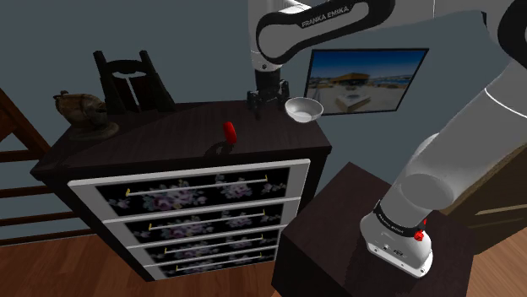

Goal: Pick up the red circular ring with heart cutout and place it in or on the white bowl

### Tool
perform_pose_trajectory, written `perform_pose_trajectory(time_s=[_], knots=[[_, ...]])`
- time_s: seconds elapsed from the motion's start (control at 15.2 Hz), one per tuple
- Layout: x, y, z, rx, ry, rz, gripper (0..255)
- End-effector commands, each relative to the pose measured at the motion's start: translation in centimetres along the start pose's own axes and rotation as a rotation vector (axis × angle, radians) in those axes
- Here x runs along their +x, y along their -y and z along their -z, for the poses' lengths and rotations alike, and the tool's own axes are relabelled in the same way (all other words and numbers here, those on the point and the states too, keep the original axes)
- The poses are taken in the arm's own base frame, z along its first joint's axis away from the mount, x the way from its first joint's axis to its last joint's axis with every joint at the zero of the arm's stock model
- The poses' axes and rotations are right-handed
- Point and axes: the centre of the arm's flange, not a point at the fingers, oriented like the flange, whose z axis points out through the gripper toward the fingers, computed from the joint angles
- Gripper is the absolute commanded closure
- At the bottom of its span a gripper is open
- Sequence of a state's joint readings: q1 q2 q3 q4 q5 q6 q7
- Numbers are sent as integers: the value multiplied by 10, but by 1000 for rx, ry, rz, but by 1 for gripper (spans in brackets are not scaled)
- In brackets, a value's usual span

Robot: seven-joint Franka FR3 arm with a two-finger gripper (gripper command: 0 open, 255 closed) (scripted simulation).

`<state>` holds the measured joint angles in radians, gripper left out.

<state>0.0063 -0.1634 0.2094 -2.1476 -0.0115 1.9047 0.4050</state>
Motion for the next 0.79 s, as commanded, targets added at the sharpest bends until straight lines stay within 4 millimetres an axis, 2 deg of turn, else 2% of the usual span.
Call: perform_pose_trajectory(time_s=[0.0, 0.73], knots=[[21, 12, -9, -15, -3, -13, 0], [138, 83, -70, -98, -16, -78, 0]])
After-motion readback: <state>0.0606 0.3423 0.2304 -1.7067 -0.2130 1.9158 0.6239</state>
